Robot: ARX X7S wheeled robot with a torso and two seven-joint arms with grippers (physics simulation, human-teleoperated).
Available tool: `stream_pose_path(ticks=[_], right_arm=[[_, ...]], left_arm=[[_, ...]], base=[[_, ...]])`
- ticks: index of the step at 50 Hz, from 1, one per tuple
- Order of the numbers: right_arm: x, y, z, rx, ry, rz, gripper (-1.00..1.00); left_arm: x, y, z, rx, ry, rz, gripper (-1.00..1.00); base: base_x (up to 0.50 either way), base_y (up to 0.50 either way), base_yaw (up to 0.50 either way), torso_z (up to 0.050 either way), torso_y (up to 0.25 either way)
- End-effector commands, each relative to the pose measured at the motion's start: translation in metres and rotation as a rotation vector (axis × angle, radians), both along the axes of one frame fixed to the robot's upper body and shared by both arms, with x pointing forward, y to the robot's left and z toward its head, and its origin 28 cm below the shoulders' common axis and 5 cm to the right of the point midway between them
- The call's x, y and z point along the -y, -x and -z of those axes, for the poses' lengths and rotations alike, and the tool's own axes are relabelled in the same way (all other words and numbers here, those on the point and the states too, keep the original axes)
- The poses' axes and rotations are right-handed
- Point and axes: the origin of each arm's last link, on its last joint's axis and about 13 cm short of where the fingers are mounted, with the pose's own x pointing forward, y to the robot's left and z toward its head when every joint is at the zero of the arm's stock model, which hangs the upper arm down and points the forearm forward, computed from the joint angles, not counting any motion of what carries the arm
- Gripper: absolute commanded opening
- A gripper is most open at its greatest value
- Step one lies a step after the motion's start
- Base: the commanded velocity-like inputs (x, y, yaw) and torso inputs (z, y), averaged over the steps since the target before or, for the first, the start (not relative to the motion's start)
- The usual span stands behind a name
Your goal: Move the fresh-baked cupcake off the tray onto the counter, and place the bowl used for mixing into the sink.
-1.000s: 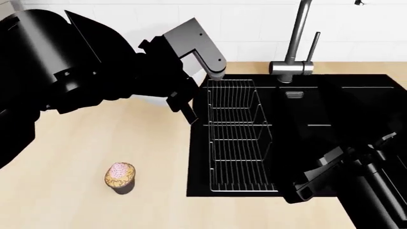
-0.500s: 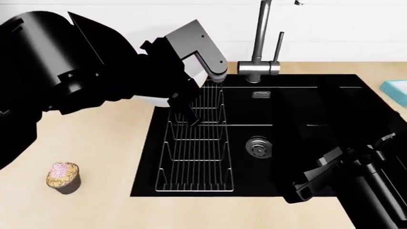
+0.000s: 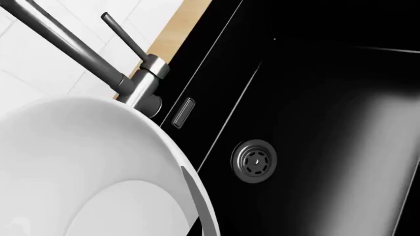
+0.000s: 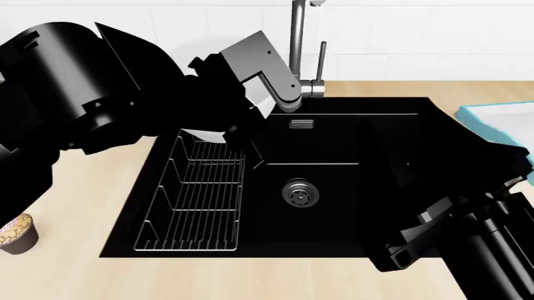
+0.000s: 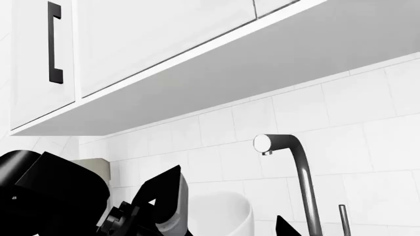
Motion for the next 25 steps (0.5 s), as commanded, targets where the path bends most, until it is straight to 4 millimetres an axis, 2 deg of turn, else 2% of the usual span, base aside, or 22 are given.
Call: stream_pose_path(ticks=[1, 25], right_arm=[[0.0008, 0.0021, 0.0009, 0.001, -0.001, 0.002, 1.00], [0.0015, 0.0010, 0.0003, 0.009, -0.007, 0.000, 1.00]], left_arm=[[0.0004, -0.0003, -0.0019, 0.024, -0.002, -0.005, -1.00], [0.0046, -0.0039, 0.0040, 0.015, -0.001, 0.012, -1.00]], base=[[0.00, -0.30, 0.00, 0.000, 0.010], [0.00, -0.30, 0.00, 0.000, 0.000]])
